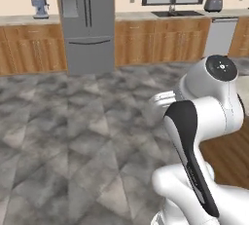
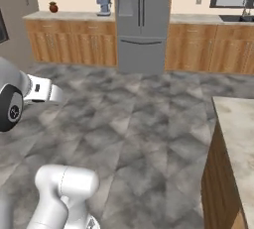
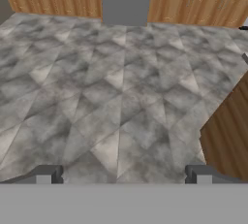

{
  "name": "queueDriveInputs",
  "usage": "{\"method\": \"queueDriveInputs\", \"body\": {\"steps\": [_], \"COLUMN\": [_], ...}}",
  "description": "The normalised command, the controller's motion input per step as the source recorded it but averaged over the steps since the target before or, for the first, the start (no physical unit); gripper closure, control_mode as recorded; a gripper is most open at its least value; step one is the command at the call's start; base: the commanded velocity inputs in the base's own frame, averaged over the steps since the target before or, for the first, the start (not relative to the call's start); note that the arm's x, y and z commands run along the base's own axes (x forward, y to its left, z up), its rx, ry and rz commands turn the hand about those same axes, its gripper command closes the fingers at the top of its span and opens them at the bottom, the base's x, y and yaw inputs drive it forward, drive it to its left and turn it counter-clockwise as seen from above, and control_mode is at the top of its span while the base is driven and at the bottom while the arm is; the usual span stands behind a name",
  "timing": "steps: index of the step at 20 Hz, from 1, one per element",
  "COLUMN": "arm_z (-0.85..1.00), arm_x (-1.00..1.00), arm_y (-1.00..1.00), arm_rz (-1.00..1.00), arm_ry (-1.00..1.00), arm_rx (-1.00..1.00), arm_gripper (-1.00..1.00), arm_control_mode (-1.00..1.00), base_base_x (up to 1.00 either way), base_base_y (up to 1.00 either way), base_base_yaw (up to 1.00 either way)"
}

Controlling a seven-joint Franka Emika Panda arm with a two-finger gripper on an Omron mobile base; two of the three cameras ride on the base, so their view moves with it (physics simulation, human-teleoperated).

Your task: Move the bowls from the cabinet to the plates on the dining table.

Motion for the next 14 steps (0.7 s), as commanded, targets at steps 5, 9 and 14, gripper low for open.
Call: {"method": "queueDriveInputs", "body": {"steps": [5,9,14], "arm_z": [0.0,0.0,0.0], "arm_x": [0.0,0.0,0.0], "arm_y": [0.0,0.0,0.0], "arm_rz": [0.0,0.0,0.0], "arm_ry": [0.0,0.0,0.0], "arm_rx": [0.0,0.0,0.0], "arm_gripper": [-1.0,-1.0,-1.0], "arm_control_mode": [1.0,1.0,1.0], "base_base_x": [1.0,1.0,1.0], "base_base_y": [1.0,1.0,1.0], "base_base_yaw": [-0.28,-0.04,0.0]}}
